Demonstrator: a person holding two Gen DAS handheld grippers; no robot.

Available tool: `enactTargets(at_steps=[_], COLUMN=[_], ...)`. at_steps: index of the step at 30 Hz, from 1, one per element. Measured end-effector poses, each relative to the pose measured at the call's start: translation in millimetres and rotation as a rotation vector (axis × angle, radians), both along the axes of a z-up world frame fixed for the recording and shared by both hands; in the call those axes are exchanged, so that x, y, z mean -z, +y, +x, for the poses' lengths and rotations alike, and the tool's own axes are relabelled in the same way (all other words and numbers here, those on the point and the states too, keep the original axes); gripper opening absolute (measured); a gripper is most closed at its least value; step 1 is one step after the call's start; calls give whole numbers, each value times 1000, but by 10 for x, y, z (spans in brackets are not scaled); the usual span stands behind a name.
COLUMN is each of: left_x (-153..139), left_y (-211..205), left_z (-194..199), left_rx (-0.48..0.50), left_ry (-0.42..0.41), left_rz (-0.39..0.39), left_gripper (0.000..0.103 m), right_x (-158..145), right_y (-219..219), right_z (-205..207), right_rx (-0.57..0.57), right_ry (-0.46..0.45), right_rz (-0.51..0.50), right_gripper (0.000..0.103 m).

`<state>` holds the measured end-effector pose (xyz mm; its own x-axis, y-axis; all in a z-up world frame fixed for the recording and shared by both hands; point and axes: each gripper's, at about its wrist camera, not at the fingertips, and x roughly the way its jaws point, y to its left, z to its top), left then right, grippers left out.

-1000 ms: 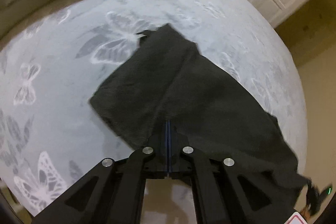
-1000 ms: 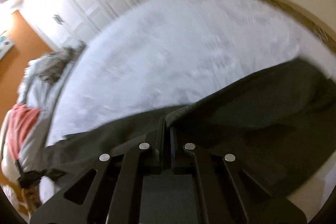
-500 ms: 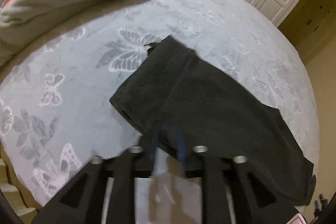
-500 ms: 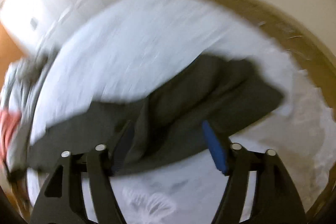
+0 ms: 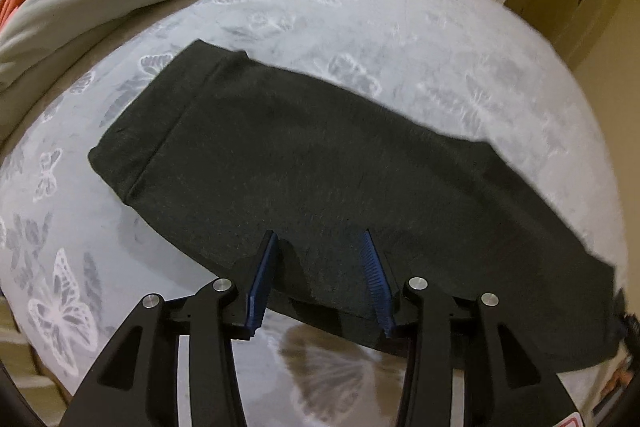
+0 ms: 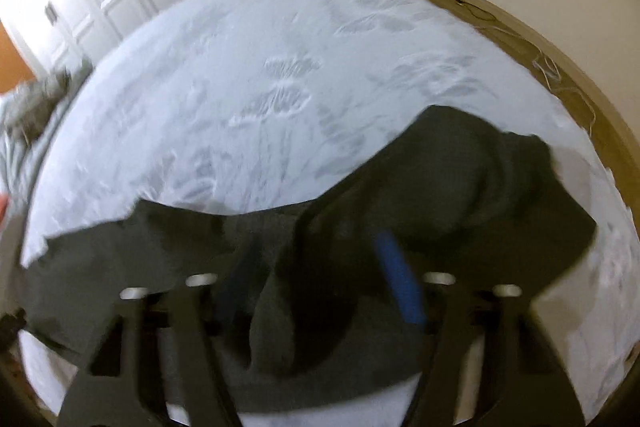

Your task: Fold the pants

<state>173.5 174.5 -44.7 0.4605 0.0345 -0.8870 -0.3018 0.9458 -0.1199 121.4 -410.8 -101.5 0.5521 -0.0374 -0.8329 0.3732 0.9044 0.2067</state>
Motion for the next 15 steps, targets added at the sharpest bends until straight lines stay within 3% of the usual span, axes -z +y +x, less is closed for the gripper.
enactTargets(at_steps=[2, 4, 6, 7, 10, 12, 13, 15], left_x=[81, 145, 175, 185, 192, 193, 203, 213], left_y=[10, 65, 119, 130, 108, 76, 76, 57], left_z=[21, 19, 19, 22, 24, 28, 51, 64], left_rx=[8, 5, 3, 3, 4, 1, -2, -15], left_ry=[33, 58, 64, 66, 72, 81, 84, 86], left_rz=[39, 50, 40, 41, 68, 85, 86, 84], left_gripper=[41, 41, 41, 41, 42, 44, 46, 50], right_x=[-120, -591, -873, -855, -250, 76, 91, -75], right_y=[-117, -289, -366, -398, -568, -719, -794, -1002], right_z=[-97, -425, -818, -955, -1088, -1125, -1161, -1312], right_rx=[38, 64, 44, 36, 58, 94, 121, 192], right_ry=[-58, -237, -339, -322, -23, 124, 136, 35], right_rz=[54, 98, 109, 114, 162, 124, 95, 97], right_gripper=[4, 4, 4, 4, 5, 5, 6, 12])
